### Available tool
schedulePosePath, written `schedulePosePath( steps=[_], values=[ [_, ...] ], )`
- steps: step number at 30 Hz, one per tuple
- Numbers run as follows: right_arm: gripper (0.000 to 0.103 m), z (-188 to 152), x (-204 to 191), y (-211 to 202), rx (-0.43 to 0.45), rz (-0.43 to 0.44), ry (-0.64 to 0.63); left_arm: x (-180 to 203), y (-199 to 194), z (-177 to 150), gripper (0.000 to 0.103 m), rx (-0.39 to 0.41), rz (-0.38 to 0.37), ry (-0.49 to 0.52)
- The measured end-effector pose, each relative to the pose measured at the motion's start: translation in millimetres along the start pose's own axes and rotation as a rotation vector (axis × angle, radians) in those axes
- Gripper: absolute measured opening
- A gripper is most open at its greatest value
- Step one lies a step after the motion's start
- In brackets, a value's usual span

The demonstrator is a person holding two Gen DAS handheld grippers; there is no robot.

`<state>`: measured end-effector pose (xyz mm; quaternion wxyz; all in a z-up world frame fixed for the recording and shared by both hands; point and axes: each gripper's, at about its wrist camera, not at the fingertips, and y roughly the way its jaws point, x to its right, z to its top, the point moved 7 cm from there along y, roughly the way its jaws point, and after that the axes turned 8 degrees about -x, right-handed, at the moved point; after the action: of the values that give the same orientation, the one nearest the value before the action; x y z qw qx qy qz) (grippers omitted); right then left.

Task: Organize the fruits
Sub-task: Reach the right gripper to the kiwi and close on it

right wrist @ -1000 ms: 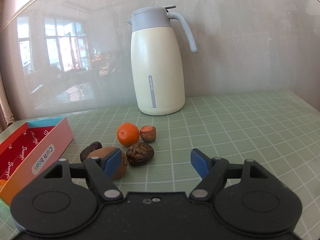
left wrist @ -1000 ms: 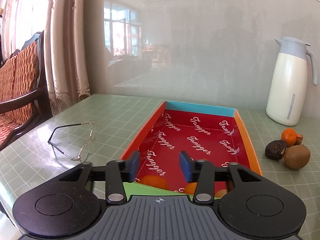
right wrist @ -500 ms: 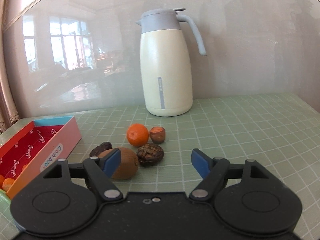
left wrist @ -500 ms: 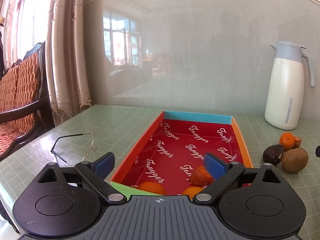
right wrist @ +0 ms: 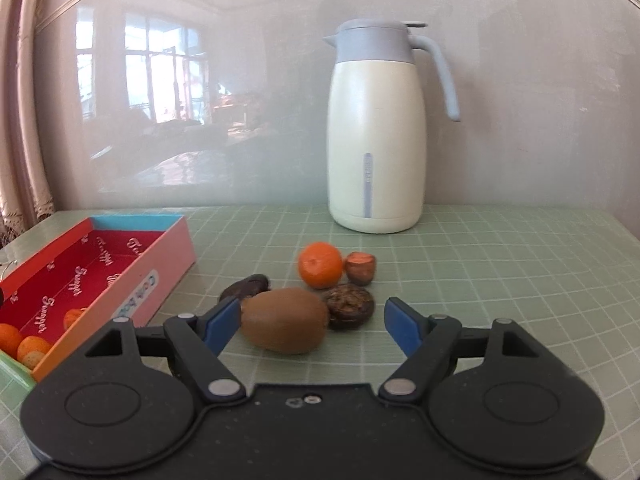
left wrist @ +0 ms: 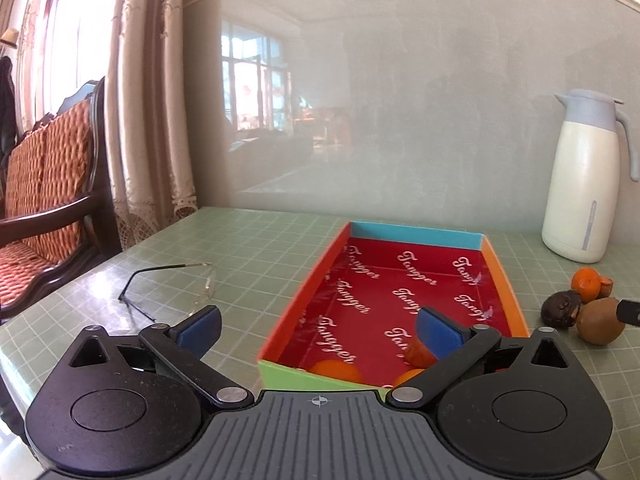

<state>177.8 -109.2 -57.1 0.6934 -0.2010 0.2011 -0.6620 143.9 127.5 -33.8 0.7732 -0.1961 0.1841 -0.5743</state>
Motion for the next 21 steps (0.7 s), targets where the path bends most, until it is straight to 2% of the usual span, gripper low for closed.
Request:
schedulePosePath(
  steps=[6,21],
  values=[
    [0.083,-2.3,-20.1,10.3,-0.017,-0.012,-0.090,-14.3,2.3,-2.3,0.103,-0.010,0.016,-0.010],
    [0.083,-2.1,-22.9,33.4,-0.060,-0.059,-0.124,-30.4,4.3,-4.4,0.103,-0.017,0.040,-0.031]
  ],
)
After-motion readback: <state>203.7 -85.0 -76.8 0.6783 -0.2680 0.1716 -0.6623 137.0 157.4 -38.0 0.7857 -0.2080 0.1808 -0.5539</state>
